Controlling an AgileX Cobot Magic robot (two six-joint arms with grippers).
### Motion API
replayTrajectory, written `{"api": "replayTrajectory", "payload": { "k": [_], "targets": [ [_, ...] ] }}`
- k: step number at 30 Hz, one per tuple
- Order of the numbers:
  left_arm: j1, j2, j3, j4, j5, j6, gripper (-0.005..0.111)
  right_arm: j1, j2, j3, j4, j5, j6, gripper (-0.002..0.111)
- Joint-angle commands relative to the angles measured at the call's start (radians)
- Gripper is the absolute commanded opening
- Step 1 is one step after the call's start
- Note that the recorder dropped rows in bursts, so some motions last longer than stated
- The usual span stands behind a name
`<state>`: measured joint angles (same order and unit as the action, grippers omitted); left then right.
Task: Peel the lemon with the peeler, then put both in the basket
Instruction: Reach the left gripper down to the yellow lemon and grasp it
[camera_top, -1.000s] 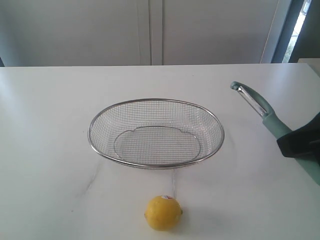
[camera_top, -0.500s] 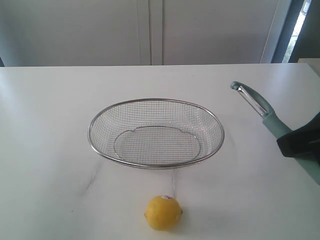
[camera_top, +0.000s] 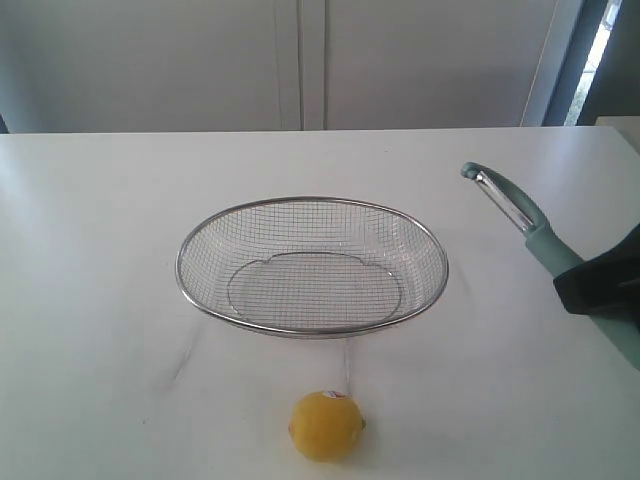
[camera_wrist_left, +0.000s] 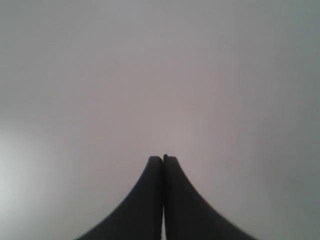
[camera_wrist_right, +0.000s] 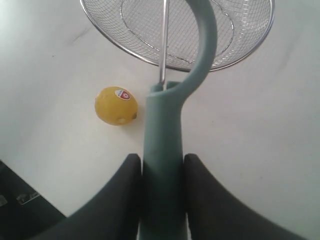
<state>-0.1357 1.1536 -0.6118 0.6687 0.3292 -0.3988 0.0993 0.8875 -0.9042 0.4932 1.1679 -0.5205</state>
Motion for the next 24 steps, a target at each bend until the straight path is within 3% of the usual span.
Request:
{"api": "replayTrajectory", "payload": {
  "k": [1,6,11,14,17,21,24],
  "targets": [
    [-0.185,0.051,-0.131,-0.682,0.274,0.69,0.0,0.002,-0.007,0.004,0.007,-0.011,-0.002,0.0],
    [-0.42,0.098,-0.219,-0.848,0.363,0.784,0.0,0.002,-0.007,0.004,0.007,-0.013,-0.002,0.0],
    [-0.685,0.16,-0.284,-0.841,0.26,0.784,0.0,0.002,-0.007,0.004,0.007,-0.015,-0.002,0.0],
    [-0.777,0.234,-0.33,-0.793,0.191,0.784,0.0,0.002,-0.007,0.004,0.007,-0.024,-0.002,0.0],
    [-0.825,0.307,-0.374,-0.759,0.168,0.796,0.003,0.002,-0.007,0.004,0.007,-0.039,0.002,0.0],
    [-0.859,0.373,-0.415,-0.757,0.155,0.928,0.027,0.002,-0.007,0.004,0.005,-0.014,0.002,0.0],
    [-0.886,0.392,-0.419,-0.761,0.119,0.997,0.065,0.002,-0.007,0.004,0.005,-0.014,0.002,0.0]
  ]
}}
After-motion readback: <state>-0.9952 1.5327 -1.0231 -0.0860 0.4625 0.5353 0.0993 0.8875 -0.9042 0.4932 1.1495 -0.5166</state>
